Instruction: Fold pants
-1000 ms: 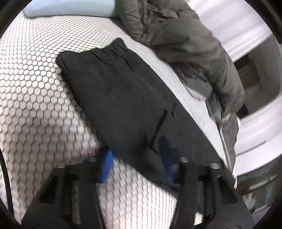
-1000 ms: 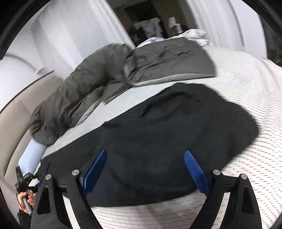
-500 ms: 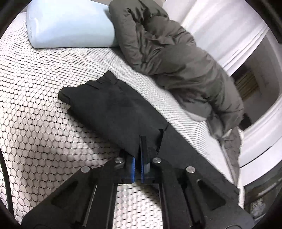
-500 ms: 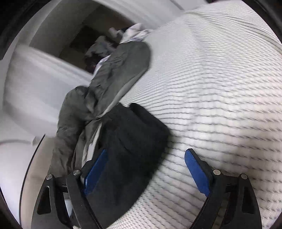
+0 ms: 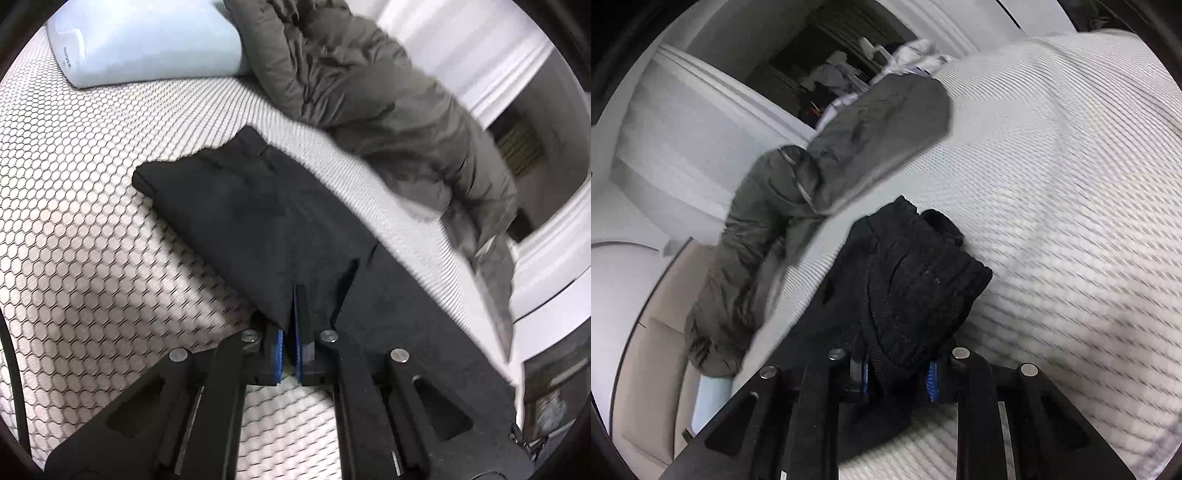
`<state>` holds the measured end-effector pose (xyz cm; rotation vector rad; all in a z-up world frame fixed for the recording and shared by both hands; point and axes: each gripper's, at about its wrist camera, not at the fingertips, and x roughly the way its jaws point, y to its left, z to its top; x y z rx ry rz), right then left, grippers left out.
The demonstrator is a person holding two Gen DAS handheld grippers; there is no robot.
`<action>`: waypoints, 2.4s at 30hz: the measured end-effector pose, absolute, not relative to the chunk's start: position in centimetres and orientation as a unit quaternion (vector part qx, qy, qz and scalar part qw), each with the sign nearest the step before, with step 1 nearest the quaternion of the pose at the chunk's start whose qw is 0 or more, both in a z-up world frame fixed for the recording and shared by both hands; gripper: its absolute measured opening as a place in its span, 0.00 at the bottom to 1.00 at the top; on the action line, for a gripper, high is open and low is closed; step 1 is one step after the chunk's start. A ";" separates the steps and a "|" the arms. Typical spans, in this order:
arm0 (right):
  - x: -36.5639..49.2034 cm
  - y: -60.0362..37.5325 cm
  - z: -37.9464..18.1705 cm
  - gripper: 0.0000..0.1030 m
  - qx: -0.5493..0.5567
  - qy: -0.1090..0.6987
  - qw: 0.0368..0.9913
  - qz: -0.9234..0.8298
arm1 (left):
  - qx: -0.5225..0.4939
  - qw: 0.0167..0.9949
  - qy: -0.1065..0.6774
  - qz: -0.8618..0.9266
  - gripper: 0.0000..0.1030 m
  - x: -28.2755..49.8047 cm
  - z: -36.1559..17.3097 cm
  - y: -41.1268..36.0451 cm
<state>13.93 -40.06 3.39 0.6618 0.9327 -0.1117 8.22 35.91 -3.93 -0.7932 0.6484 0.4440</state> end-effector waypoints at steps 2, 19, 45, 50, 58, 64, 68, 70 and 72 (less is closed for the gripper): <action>13.6 -40.7 1.6 0.31 0.300 0.477 0.824 -0.056 | -0.369 0.842 0.327 0.220 0.06 8.2 -4.5 36.0; 13.7 -40.5 5.4 0.84 0.148 0.474 0.858 -0.127 | -0.243 0.914 0.293 0.143 0.99 9.5 4.7 25.0; 27.2 -36.5 5.7 0.33 -0.043 0.516 0.855 0.000 | -0.131 0.890 0.436 -0.027 0.99 18.6 -3.5 11.6; 25.3 -35.4 8.4 0.37 -0.087 0.451 0.888 -0.029 | -0.130 0.889 0.437 -0.027 0.99 19.1 -3.6 12.1; 26.2 -35.9 5.1 0.65 -0.066 0.476 0.873 -0.086 | -0.128 0.895 0.428 -0.013 0.99 18.5 -2.7 12.3; 17.5 -30.3 10.2 1.00 -0.046 0.415 0.907 -0.060 | -0.091 0.912 0.398 -0.038 0.99 16.9 -0.3 9.5; 14.6 -23.1 7.2 1.00 -0.035 0.451 0.891 0.044 | -0.061 0.914 0.396 -0.071 0.99 16.2 -0.3 5.9; 14.8 -19.3 4.5 1.00 -0.043 0.468 0.879 0.085 | -0.054 0.909 0.406 -0.073 0.99 16.3 -1.0 4.6; 15.0 -16.2 2.0 1.00 -0.065 0.496 0.858 0.118 | -0.042 0.902 0.421 -0.083 0.99 16.5 -2.0 3.4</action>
